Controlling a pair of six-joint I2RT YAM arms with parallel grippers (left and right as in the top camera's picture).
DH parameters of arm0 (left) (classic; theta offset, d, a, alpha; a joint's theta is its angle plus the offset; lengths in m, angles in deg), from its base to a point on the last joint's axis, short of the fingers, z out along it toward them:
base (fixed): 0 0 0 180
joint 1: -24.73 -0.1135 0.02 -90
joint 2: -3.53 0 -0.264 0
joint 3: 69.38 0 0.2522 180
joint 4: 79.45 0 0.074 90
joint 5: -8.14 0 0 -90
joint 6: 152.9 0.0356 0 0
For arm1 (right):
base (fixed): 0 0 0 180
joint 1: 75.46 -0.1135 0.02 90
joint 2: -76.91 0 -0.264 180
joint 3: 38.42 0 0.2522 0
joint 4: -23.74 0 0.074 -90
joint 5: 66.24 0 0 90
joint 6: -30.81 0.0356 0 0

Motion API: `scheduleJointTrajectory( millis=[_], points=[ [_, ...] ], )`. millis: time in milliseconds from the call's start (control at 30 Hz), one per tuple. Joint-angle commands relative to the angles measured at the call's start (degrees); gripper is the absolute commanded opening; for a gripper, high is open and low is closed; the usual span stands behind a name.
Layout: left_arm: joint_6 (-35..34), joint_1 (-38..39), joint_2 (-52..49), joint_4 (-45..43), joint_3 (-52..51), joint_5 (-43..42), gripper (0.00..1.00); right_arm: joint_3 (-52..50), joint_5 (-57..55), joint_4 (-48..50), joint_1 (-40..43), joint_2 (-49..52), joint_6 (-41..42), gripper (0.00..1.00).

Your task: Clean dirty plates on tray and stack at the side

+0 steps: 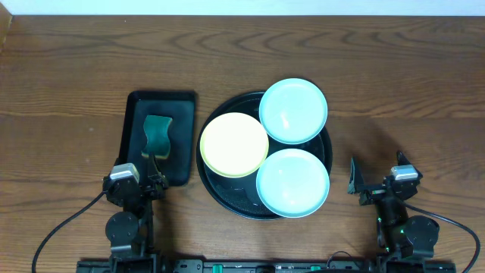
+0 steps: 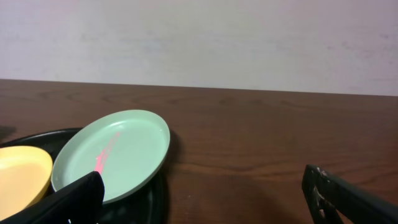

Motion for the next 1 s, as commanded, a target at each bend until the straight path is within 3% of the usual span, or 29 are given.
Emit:
scheduleJointTrajectory(
  millis=[0, 967],
  points=[
    [0.31, -0.39, 0.33, 2.78, -0.7, 0.48, 0.75, -0.24, -0.33, -0.02, -0.55, -0.2, 0.81, 0.99],
    [0.33, -0.39, 0.33, 2.69, -0.7, 0.5, 0.75, -0.24, -0.92, 0.0, -0.55, -0.2, 0.09, 0.99]
  ],
)
